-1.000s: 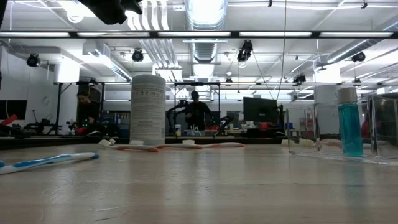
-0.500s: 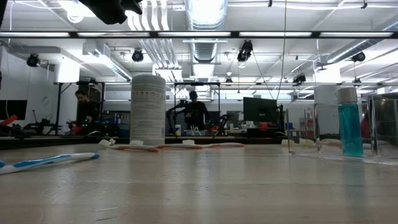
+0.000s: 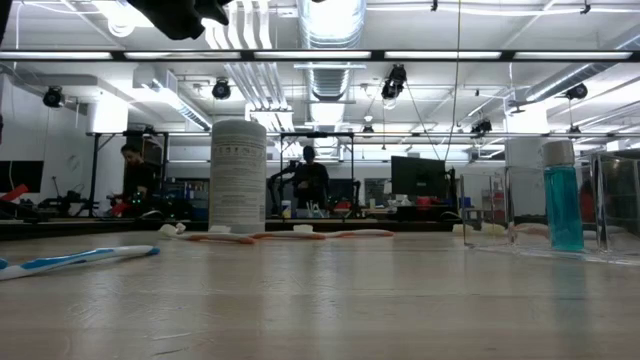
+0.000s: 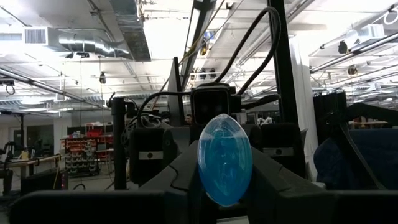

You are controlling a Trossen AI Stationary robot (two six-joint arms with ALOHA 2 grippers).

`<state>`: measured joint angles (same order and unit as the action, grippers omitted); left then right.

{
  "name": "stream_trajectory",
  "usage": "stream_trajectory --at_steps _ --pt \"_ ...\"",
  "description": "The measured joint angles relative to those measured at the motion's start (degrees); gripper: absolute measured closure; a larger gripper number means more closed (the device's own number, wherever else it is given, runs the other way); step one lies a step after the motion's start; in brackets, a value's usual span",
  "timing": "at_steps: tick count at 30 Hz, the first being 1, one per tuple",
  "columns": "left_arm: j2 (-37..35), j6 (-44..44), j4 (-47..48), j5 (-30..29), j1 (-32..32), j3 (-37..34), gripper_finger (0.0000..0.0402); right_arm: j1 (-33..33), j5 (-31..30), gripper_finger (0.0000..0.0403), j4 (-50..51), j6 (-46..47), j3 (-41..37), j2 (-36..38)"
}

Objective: Pick & Place toothbrushing station
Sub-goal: Put the mouthwash into the middle section of the transparent organizer

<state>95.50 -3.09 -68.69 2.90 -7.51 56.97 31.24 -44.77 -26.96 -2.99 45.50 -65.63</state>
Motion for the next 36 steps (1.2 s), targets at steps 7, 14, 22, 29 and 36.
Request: stream_trajectory --at_steps 7,14,22,29,36 --pt "0.0 -1.3 -0.2 0.0 0.0 0.0 0.0314 0.0 0.2 0.0261 0.1 1.4 0.0 0.0" --pt "0.0 -2.0 -1.2 0.3 0.0 0.0 0.0314 0.0 2.8 0.0264 0.2 1.6 0.0 -0.1" --pt "0.0 -2.3 -1.7 0.3 0.0 0.0 0.0314 0.0 3.8 0.0275 0.2 1.1 -0.1 -0.1" --pt "0.0 -2.2 -1.6 0.3 0.0 0.0 0.0314 0.0 3.9 0.0297 0.2 0.9 -0.1 -0.1" --pt "0.0 -2.0 -1.6 0.2 0.0 0.0 0.0314 0.0 3.9 0.0295 0.2 0.9 -0.1 -0.1"
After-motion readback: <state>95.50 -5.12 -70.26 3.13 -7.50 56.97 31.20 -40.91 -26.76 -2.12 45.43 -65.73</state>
